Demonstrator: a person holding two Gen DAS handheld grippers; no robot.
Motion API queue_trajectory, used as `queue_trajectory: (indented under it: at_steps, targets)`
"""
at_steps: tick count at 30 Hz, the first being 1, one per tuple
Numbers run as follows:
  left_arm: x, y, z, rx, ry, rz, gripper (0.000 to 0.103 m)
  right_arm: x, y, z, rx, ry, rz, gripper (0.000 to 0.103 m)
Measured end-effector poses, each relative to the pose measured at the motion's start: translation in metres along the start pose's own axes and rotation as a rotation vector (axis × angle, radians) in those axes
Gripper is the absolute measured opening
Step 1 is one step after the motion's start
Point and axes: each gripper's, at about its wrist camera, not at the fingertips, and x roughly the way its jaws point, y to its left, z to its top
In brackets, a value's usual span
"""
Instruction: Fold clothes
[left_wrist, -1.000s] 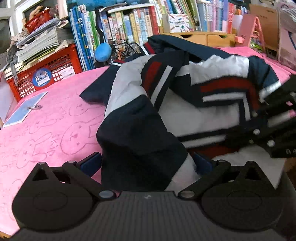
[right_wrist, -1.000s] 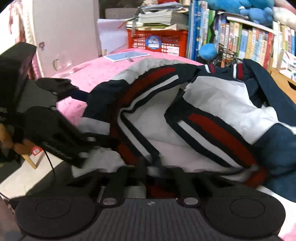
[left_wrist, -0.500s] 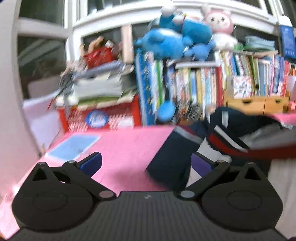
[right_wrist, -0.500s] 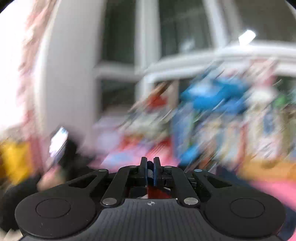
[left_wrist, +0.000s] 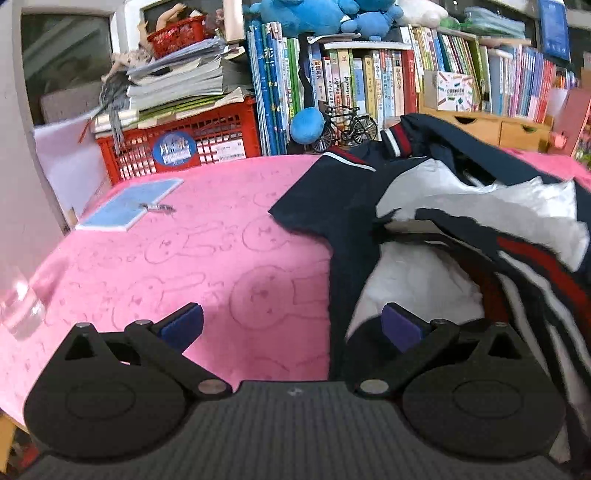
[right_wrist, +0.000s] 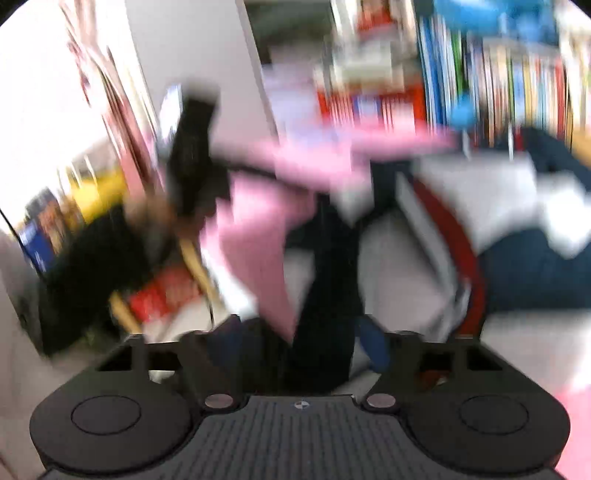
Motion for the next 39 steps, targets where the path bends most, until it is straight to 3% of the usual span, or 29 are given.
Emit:
queue_trajectory:
  at_steps: [1, 2, 4, 6, 7, 9, 15, 18, 22, 28, 29, 30, 31, 32, 33, 35, 39]
  targets:
    - [-0.005, 0.002, 0.0, -0.03, 0.003, -0.039, 0.103, -0.005, 0.0, 0.007, -0.014, -0.034, -0.011, 0.074]
    - [-0.008, 0.004, 0.002, -0.063, 0.0, -0.104, 0.103, -0.004, -0.003, 0.014, -0.028, -0.062, -0.083, 0.074]
    - [-0.015, 0.002, 0.003, -0.124, -0.013, -0.267, 0.103, 0.001, -0.007, 0.017, -0.063, -0.074, -0.29, 0.074]
    - [-0.014, -0.013, 0.002, -0.117, -0.02, -0.344, 0.103, 0.02, -0.003, 0.009, -0.116, -0.032, -0.479, 0.067]
    - [-0.01, -0.024, 0.002, -0.084, -0.01, -0.317, 0.103, 0.032, -0.001, 0.002, -0.14, -0.005, -0.55, 0.06]
    - [-0.001, -0.048, 0.001, -0.014, 0.013, -0.257, 0.103, 0.049, -0.005, -0.01, -0.17, 0.03, -0.627, 0.056]
    - [0.017, -0.081, -0.009, 0.12, 0.022, -0.16, 0.103, 0.078, 0.016, -0.022, -0.263, 0.006, -0.694, 0.058]
    - [0.031, -0.077, -0.019, 0.162, 0.045, 0.017, 0.103, 0.09, 0.028, -0.025, -0.309, -0.01, -0.731, 0.067]
    - [0.03, -0.051, -0.025, 0.103, 0.047, 0.042, 0.103, 0.107, 0.036, -0.027, -0.36, -0.044, -0.779, 0.069]
    - [0.027, -0.04, -0.028, 0.076, 0.047, 0.052, 0.103, 0.141, 0.058, -0.021, -0.564, -0.134, -0.871, 0.071]
    - [0.028, -0.039, -0.027, 0.072, 0.049, 0.053, 0.103, 0.147, 0.054, -0.017, -0.544, -0.115, -0.853, 0.069]
    - [0.028, -0.039, -0.027, 0.067, 0.05, 0.055, 0.103, 0.153, 0.05, -0.014, -0.525, -0.097, -0.835, 0.058]
    - [0.028, -0.039, -0.026, 0.062, 0.052, 0.053, 0.103, 0.158, 0.045, -0.011, -0.505, -0.077, -0.821, 0.033]
    - [0.028, -0.038, -0.025, 0.057, 0.055, 0.051, 0.103, 0.163, 0.038, -0.008, -0.483, -0.049, -0.829, 0.02]
    - [0.027, -0.038, -0.025, 0.056, 0.056, 0.053, 0.103, 0.163, 0.033, -0.008, -0.468, -0.035, -0.845, 0.015]
    - [0.027, -0.041, -0.021, 0.073, 0.049, 0.059, 0.103, 0.15, 0.028, -0.009, -0.445, -0.06, -0.883, 0.015]
    - [0.029, -0.056, -0.014, 0.126, 0.014, 0.071, 0.103, 0.091, 0.027, -0.006, -0.377, -0.184, -1.011, 0.014]
